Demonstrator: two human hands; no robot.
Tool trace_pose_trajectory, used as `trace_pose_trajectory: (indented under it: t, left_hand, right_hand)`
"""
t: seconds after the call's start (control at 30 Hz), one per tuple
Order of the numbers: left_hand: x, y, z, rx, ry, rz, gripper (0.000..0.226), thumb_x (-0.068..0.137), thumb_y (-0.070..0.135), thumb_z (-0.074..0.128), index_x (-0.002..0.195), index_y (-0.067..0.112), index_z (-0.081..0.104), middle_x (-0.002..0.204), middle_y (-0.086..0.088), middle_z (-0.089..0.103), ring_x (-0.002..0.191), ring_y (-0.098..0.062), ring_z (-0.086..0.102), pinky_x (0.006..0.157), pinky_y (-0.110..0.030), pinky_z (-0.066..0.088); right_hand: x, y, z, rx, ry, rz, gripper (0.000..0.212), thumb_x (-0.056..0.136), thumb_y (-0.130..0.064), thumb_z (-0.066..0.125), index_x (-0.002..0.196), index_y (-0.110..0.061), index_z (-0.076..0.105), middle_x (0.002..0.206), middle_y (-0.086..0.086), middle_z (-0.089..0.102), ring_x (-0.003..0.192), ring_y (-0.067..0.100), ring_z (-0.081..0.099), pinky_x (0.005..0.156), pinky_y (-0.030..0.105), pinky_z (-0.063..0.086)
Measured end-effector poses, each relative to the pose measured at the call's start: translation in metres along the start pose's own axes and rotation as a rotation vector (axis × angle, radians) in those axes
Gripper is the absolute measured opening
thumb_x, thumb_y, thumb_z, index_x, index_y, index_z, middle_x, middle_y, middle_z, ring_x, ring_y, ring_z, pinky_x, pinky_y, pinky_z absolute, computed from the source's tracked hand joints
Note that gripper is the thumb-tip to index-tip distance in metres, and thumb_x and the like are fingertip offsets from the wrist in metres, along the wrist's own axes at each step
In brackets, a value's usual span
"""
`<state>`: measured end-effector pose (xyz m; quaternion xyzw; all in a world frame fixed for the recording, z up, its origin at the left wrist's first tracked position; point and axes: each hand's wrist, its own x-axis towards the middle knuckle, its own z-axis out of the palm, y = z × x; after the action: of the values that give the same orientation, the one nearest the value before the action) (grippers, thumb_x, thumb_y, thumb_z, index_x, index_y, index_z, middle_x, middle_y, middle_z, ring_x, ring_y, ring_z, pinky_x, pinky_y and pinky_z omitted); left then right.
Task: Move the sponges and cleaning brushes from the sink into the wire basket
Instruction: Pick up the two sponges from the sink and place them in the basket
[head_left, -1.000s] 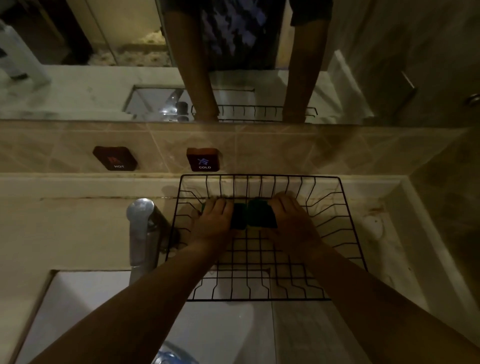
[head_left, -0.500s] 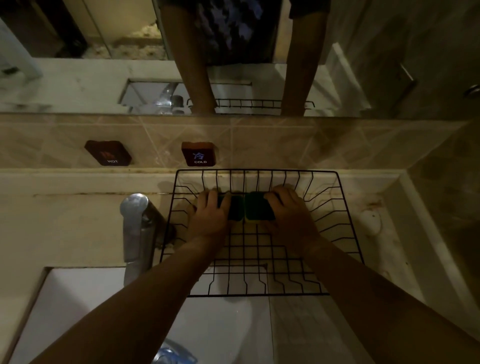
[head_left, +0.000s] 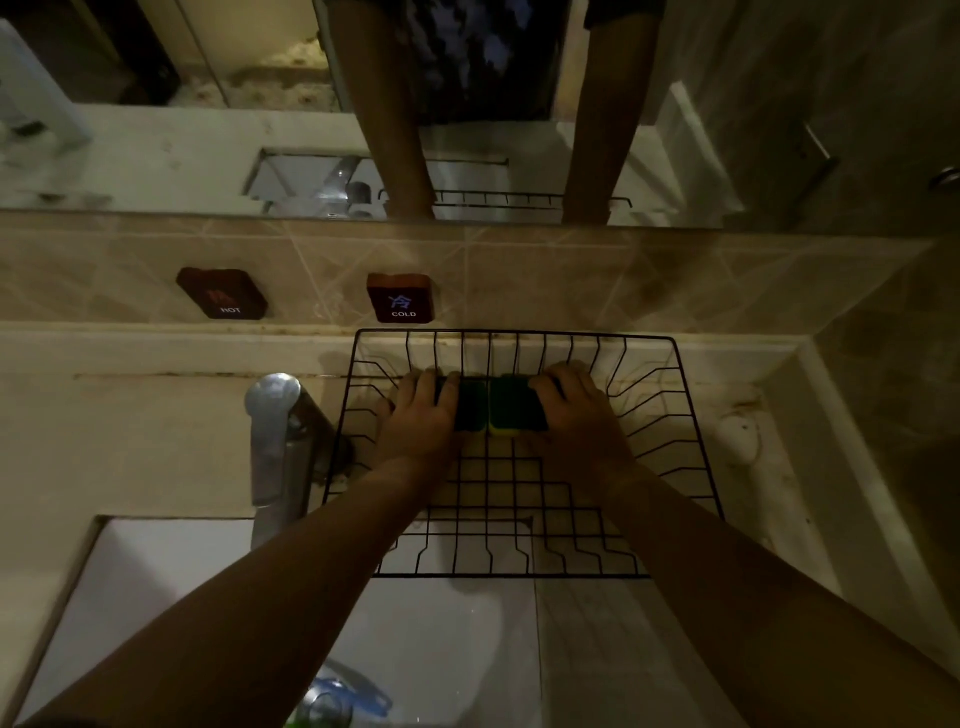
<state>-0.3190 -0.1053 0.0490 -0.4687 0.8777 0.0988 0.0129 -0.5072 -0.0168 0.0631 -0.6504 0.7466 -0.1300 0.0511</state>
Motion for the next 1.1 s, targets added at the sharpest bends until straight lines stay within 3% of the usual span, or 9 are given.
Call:
trace_pose_trajectory:
  t: [0.27, 0.5, 0.63, 0.77, 0.93, 1.1]
  left_hand:
    - [-0.019, 0.002, -0.027, 0.022, -0.092, 0.044, 0.083, 0.094, 0.042, 0.057, 0.157, 0.021, 0.006, 0.163, -0.014, 0.017, 0.151, -0.034, 0.007, 0.119, -0.057, 0.018]
    - [-0.06, 0.007, -0.08, -0.055, -0.052, 0.096, 0.07, 0.092, 0.038, 0.063, 0.152, 0.02, 0.03, 0.153, -0.007, 0.039, 0.138, -0.029, 0.039, 0.111, -0.049, 0.04]
    - [-0.098, -0.002, -0.103, 0.003, -0.025, 0.201, 0.059, 0.095, 0.038, 0.056, 0.147, 0.018, 0.037, 0.148, -0.009, 0.045, 0.136, -0.028, 0.042, 0.11, -0.043, 0.042]
    - [-0.144, -0.012, -0.111, -0.023, 0.043, 0.318, 0.053, 0.094, 0.038, 0.057, 0.141, 0.019, 0.043, 0.141, -0.007, 0.051, 0.125, -0.025, 0.051, 0.101, -0.039, 0.047]
    - [-0.197, -0.042, -0.117, -0.12, 0.023, 0.362, 0.046, 0.093, 0.039, 0.06, 0.134, 0.02, 0.051, 0.133, -0.005, 0.059, 0.115, -0.022, 0.059, 0.093, -0.036, 0.053]
    - [-0.245, -0.083, -0.113, -0.123, 0.014, 0.369, 0.043, 0.092, 0.043, 0.059, 0.13, 0.023, 0.054, 0.127, -0.002, 0.064, 0.112, -0.02, 0.061, 0.092, -0.034, 0.05]
  right_hand:
    - [-0.006, -0.003, -0.018, 0.108, -0.045, 0.043, 0.069, 0.071, -0.04, 0.076, 0.129, -0.018, 0.045, 0.128, 0.007, 0.045, 0.121, 0.026, 0.04, 0.101, 0.046, 0.044]
    - [-0.033, -0.039, -0.049, 0.147, -0.086, 0.076, 0.063, 0.081, -0.04, 0.069, 0.134, -0.014, 0.046, 0.133, 0.01, 0.048, 0.118, 0.029, 0.048, 0.095, 0.045, 0.049]
    - [-0.062, -0.073, -0.066, 0.148, -0.169, 0.118, 0.061, 0.088, -0.044, 0.062, 0.138, -0.017, 0.04, 0.135, 0.008, 0.045, 0.119, 0.027, 0.048, 0.094, 0.042, 0.049]
    - [-0.098, -0.117, -0.079, 0.126, -0.099, 0.146, 0.053, 0.089, -0.038, 0.061, 0.135, -0.02, 0.044, 0.132, 0.005, 0.049, 0.117, 0.024, 0.05, 0.093, 0.036, 0.048]
    - [-0.143, -0.175, -0.082, 0.112, -0.101, 0.197, 0.056, 0.088, -0.038, 0.062, 0.137, -0.021, 0.043, 0.137, 0.006, 0.051, 0.12, 0.023, 0.05, 0.096, 0.037, 0.048]
    - [-0.173, -0.227, -0.071, 0.118, -0.161, 0.245, 0.058, 0.088, -0.041, 0.063, 0.139, -0.02, 0.044, 0.141, 0.005, 0.051, 0.128, 0.024, 0.047, 0.105, 0.037, 0.043]
